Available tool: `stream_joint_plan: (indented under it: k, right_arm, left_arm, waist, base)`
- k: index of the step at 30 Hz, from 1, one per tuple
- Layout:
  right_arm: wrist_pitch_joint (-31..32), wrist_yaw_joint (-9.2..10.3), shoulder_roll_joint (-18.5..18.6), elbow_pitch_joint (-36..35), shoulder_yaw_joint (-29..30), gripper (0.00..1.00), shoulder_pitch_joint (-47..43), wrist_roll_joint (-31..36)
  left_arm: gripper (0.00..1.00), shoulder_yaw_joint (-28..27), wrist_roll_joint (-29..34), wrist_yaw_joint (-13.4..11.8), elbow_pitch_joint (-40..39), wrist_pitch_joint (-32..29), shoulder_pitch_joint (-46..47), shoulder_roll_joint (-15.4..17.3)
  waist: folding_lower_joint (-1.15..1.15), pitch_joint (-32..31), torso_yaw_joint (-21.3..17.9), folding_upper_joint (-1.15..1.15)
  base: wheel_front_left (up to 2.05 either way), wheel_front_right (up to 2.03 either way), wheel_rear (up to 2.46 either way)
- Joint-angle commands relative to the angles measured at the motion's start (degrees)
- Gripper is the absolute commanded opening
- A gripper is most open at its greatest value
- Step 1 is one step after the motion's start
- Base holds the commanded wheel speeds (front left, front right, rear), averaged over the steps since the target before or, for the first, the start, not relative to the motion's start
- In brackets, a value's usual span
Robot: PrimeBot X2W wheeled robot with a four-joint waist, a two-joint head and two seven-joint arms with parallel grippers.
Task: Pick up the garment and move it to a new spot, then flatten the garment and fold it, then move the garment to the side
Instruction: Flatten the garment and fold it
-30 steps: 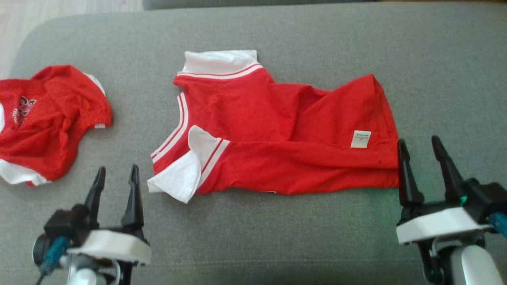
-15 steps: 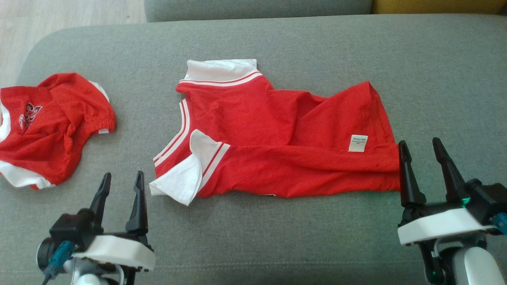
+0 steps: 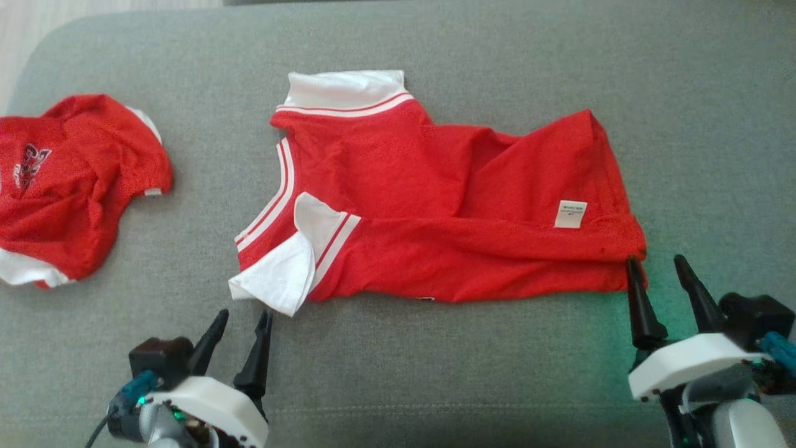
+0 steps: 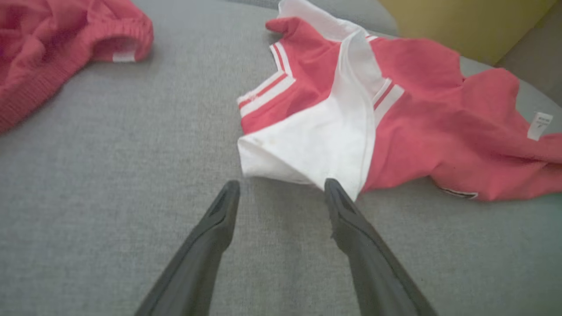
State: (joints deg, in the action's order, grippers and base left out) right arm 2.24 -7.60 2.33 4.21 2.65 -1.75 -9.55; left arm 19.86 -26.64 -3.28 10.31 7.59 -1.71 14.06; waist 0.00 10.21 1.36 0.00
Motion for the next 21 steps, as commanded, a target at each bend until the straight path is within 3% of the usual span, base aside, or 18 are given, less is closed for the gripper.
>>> stream_joint_plan:
  k: [1,12,20,21]
  right_arm:
    - [0.35,0.11,0.54,-0.92,-0.39,1.0,1.96,-0.52]
    - [5.4,0.11,0.54,6.14,0.67,1.0,8.04,-1.38]
    - [10.51,0.11,0.54,10.45,-0.04,1.0,10.43,-4.1]
    - [10.9,0.11,0.54,10.63,-0.17,1.0,10.58,-4.37]
  left_arm:
    - [1.0,-2.0,-0.62,0.82,-0.23,0.6,3.64,0.44]
    - [1.0,-1.77,-4.97,7.98,11.09,1.11,14.13,-0.08]
    - [1.0,1.02,-9.82,10.36,17.19,-2.3,18.47,-0.86]
    - [0.52,1.47,-10.7,10.49,17.57,-2.65,18.76,-0.89]
  waist:
    - [0.0,1.14,0.17,0.0]
    - [0.0,6.09,-0.1,0.0]
    - [0.0,7.72,-0.28,0.0]
    - [0.0,7.81,-0.3,0.0]
  base:
    - [0.0,0.0,0.0]
    - [0.0,0.0,0.0]
    - [0.0,0.0,0.0]
    - [0.0,0.0,0.0]
